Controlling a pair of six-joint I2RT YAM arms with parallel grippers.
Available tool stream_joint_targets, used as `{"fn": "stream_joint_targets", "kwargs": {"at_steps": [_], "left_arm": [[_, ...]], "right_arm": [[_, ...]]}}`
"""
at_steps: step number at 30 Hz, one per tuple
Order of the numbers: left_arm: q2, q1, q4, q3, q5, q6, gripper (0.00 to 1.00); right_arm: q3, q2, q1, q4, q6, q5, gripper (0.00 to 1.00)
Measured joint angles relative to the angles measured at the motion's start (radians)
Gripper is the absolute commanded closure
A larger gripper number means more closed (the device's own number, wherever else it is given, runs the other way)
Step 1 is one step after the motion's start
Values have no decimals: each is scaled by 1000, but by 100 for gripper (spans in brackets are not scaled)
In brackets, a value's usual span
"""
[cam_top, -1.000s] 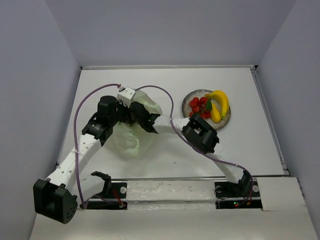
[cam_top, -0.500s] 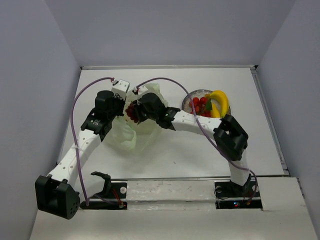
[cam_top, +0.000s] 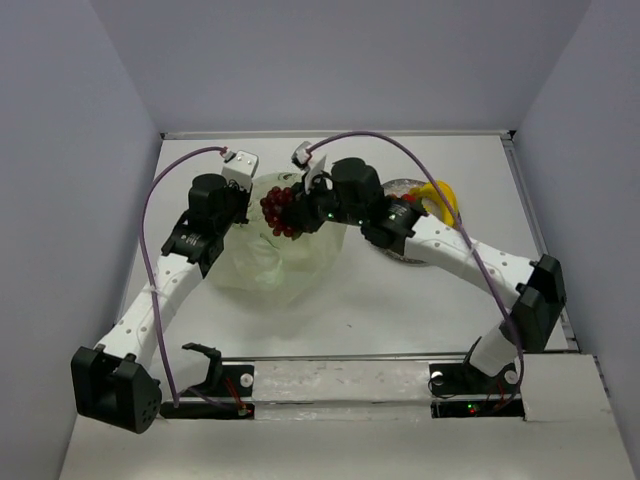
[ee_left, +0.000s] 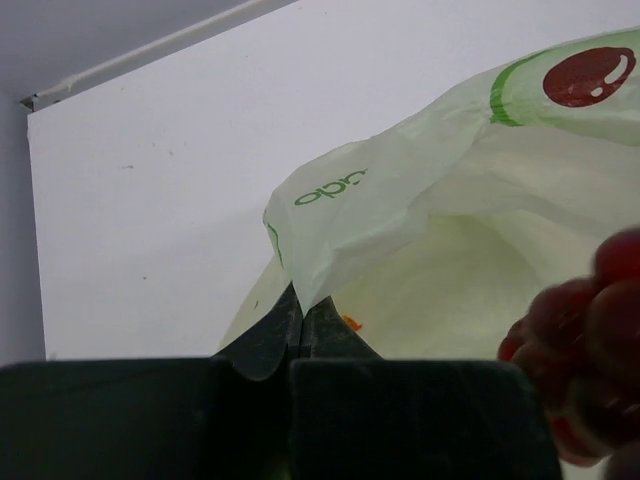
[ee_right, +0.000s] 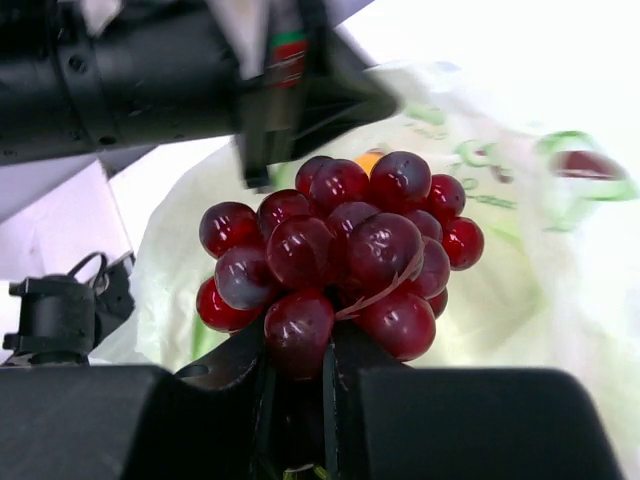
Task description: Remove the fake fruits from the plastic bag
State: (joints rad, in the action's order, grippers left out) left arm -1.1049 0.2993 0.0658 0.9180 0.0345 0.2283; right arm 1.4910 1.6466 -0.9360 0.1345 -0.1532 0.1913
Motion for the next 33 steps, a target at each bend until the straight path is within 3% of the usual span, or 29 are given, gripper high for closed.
{"fn": "stream_joint_targets", "kwargs": {"at_steps": [7, 15, 26, 33], "left_arm": [[42, 0, 0, -1, -1, 7, 100], [66, 0, 1, -1, -4, 14, 100], [107, 0, 5, -5, -9, 22, 100], [127, 0, 7, -11, -15, 25, 100]], "right_arm": [[71, -164, 191, 98, -24, -75, 99], [183, -268, 441, 214, 21, -332, 99], [79, -69, 775, 311, 48, -312, 99], [20, 45, 828, 328, 72, -232, 99]]}}
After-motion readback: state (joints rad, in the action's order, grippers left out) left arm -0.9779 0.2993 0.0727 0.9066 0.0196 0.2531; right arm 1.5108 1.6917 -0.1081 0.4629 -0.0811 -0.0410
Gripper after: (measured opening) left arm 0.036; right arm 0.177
